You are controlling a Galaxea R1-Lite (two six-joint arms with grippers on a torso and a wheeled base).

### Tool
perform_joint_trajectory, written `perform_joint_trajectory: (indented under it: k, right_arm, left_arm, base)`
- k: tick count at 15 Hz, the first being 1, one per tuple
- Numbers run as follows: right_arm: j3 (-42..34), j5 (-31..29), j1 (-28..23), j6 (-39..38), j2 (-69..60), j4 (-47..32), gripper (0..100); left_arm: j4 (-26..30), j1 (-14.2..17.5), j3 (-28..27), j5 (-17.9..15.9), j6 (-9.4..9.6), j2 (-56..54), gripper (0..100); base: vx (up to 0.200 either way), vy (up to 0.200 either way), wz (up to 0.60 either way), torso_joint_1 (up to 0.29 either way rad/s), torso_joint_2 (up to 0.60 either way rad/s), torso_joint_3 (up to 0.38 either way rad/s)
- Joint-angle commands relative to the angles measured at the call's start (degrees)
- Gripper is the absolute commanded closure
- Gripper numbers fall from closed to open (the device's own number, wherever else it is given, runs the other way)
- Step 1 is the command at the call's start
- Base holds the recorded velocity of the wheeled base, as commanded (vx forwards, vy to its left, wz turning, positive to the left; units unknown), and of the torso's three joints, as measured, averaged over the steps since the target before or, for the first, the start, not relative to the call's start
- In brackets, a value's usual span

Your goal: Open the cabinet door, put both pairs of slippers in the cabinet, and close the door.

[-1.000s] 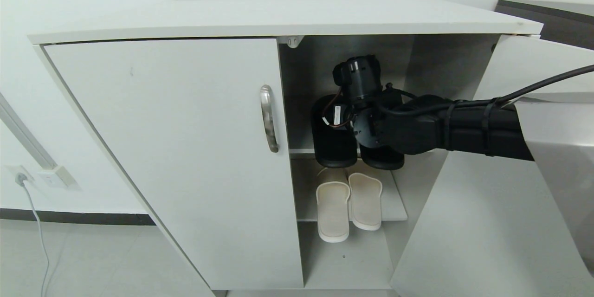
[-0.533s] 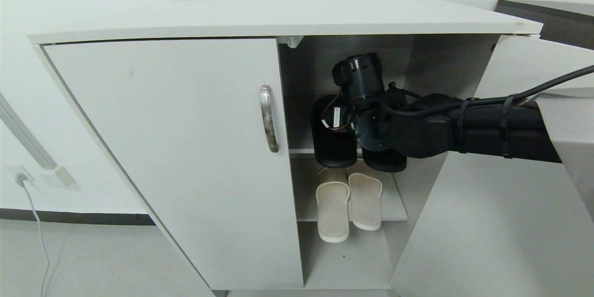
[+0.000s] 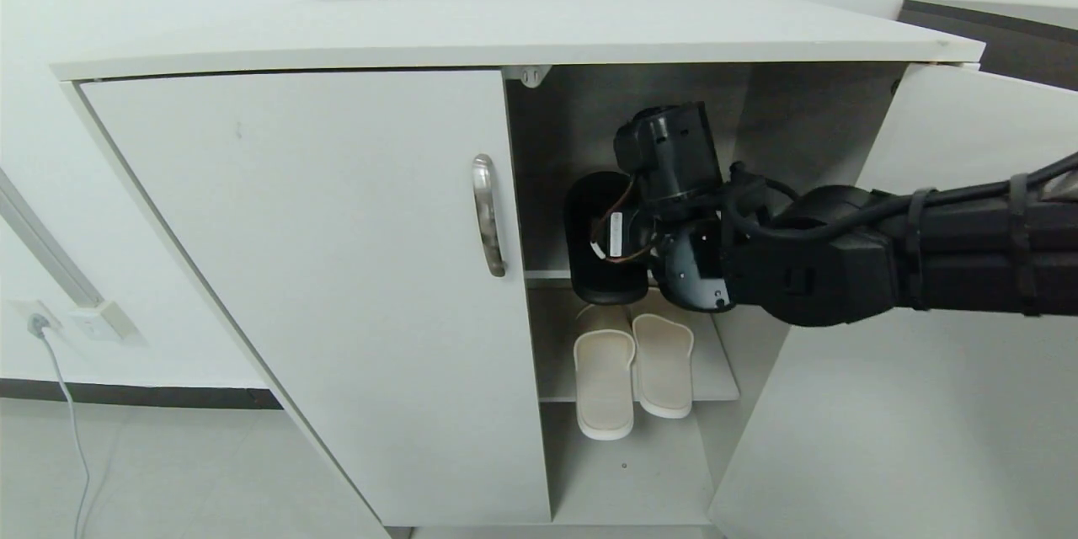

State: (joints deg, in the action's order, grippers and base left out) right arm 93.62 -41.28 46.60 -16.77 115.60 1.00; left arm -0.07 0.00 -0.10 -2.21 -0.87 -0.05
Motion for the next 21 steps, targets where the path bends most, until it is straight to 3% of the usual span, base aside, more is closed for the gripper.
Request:
perform_joint_trajectory:
  k: [1,6,10,11,21]
  right_arm:
    - [-13.2,0.6,3.1,0.4,-9.1,6.2,0]
    - [-36.8,11.0,5.7,2.0,-19.5,23.7,0]
    - [-45.7,14.9,5.7,4.9,-19.5,35.3,0]
    - [-46.2,15.2,5.8,5.6,-19.6,35.5,100]
    - [-47.3,15.3,8.0,5.7,-18.3,35.6,100]
  left_arm:
    - [0.0,0.0,0.0,-0.1,-0.01,0.0,100]
    - [0.0,0.0,0.0,-0.1,-0.01,0.0,100]
    - [0.0,0.0,0.0,-0.2,0.07,0.0,100]
    - [0.0,0.0,0.0,-0.2,0.07,0.0,100]
    - [0.1,0.0,0.0,-0.1,0.07,0.0,100]
  base:
    - [0.0,0.0,0.0,0.0,0.0,0.0]
    - [0.0,0.0,0.0,0.0,0.0,0.0]
    - [0.0,0.0,0.0,0.0,0.0,0.0]
    - [0.0,0.0,0.0,0.0,0.0,0.0]
    - [0.0,0.0,0.0,0.0,0.0,0.0]
